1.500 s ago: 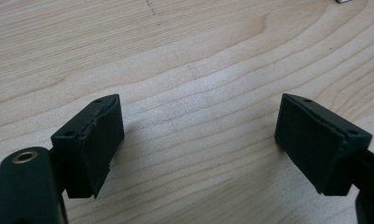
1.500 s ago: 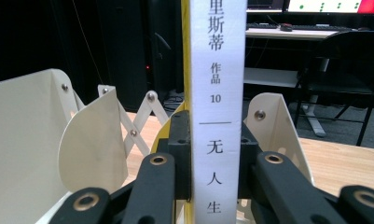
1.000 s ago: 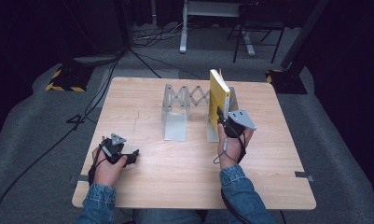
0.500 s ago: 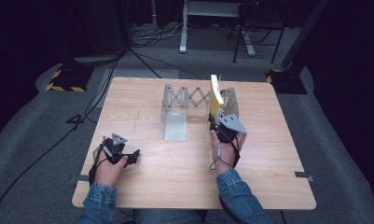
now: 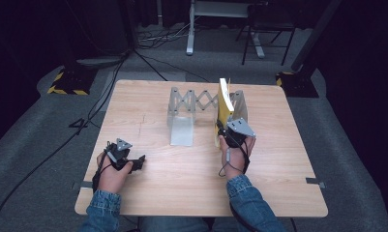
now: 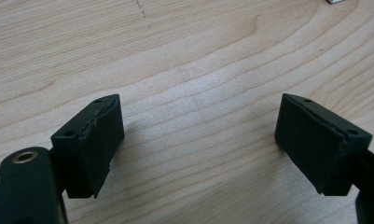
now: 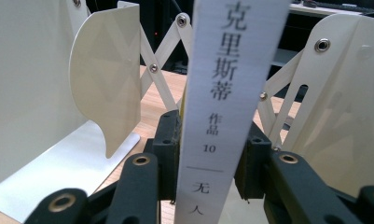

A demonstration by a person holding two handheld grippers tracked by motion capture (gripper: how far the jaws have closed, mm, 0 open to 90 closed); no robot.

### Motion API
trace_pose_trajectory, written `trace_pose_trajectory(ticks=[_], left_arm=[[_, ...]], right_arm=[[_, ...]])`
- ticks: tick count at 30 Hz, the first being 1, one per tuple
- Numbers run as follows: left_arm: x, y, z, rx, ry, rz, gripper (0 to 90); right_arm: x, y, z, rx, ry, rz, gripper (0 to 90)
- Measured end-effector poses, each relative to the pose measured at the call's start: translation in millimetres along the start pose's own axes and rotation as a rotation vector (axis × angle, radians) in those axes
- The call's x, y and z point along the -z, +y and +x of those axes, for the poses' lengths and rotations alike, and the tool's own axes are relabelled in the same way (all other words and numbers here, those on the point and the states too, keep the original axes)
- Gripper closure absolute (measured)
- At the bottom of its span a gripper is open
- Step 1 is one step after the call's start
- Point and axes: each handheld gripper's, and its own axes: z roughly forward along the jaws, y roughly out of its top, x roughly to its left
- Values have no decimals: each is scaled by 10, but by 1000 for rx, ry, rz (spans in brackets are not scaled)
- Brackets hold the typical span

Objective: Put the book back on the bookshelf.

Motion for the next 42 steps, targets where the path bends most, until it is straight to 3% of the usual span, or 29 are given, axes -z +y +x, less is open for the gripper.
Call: trace_pose_trajectory(ticks=[5, 10, 14, 15, 28, 35, 37, 42], left_arm=[[0, 0, 0, 0, 0, 0, 160], [3, -4, -4, 1, 1, 0, 160], [10, -9, -5, -6, 1, 2, 160], [11, -13, -10, -2, 1, -1, 160], [88, -92, -20, -10, -6, 1, 158], [89, -93, -21, -10, -7, 1, 158], [84, -89, -21, -10, -7, 1, 155], [78, -83, -26, -8, -7, 2, 152]], right_arm=[[12, 17, -9, 10, 10, 9, 614], [68, 76, -27, 4, 13, -7, 372], [135, 157, -54, 3, 18, -16, 301], [195, 217, -57, 25, 26, -24, 291], [569, 458, -161, 67, 115, -22, 272], [800, 499, -344, 88, 174, 23, 272], [884, 485, -468, 89, 199, 42, 272], [981, 439, -646, 63, 194, 51, 263]])
